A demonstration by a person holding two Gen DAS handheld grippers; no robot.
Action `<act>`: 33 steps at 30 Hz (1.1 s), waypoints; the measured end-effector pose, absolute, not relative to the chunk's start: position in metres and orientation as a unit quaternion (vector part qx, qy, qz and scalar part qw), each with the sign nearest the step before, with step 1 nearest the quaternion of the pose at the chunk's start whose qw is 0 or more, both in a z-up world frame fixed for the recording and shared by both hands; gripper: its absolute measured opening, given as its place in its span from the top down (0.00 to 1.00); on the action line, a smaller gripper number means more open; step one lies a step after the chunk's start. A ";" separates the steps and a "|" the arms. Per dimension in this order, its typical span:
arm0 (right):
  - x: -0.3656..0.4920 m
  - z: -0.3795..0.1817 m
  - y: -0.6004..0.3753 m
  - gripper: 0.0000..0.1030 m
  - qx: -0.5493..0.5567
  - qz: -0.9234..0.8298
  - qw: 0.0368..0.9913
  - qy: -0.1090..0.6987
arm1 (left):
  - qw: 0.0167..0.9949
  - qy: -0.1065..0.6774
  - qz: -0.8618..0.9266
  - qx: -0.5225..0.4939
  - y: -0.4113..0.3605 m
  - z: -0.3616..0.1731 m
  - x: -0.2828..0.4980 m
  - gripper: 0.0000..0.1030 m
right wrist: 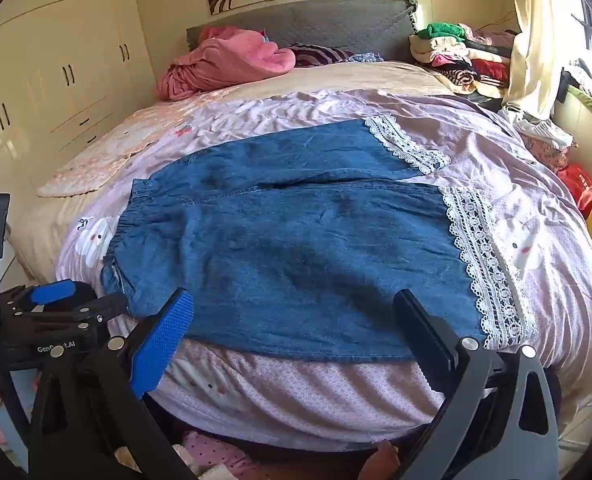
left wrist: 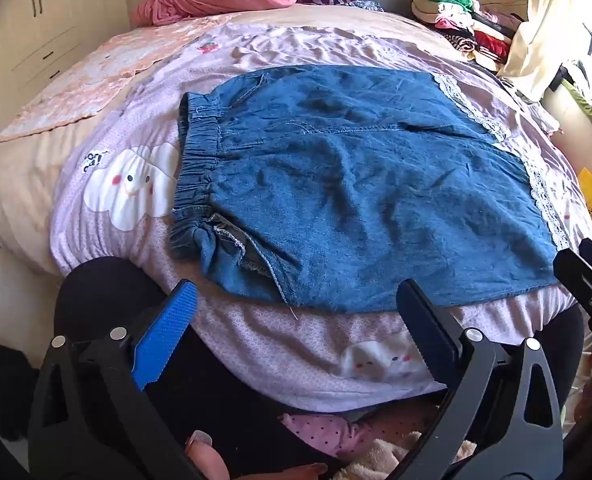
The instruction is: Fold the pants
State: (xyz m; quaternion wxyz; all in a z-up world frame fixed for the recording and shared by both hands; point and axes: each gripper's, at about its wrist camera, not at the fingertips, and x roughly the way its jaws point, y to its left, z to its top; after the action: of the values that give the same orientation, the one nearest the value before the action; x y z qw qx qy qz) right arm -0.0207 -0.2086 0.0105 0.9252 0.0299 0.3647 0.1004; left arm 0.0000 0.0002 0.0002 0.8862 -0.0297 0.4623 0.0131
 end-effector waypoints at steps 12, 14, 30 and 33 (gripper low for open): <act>-0.022 0.015 -0.204 0.04 0.019 0.101 0.928 0.359 | 0.891 0.453 0.012 -0.024 0.000 0.008 -0.002 0.09; -0.024 0.015 -0.205 0.04 0.020 0.101 0.929 0.356 | 0.891 0.454 0.011 -0.025 0.001 0.008 -0.002 0.09; -0.027 0.019 -0.208 0.04 0.020 0.100 0.932 0.348 | 0.892 0.451 0.003 -0.032 0.001 0.011 -0.001 0.09; -0.027 0.021 -0.208 0.04 0.020 0.099 0.932 0.347 | 0.891 0.452 0.003 -0.034 0.001 0.011 -0.001 0.09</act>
State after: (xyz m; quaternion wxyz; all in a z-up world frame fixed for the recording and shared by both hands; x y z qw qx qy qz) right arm -0.0272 -0.2077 0.0206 0.9323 0.0195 0.3473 0.0994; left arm -0.0012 0.0011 0.0113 0.8914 -0.0336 0.4519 0.0027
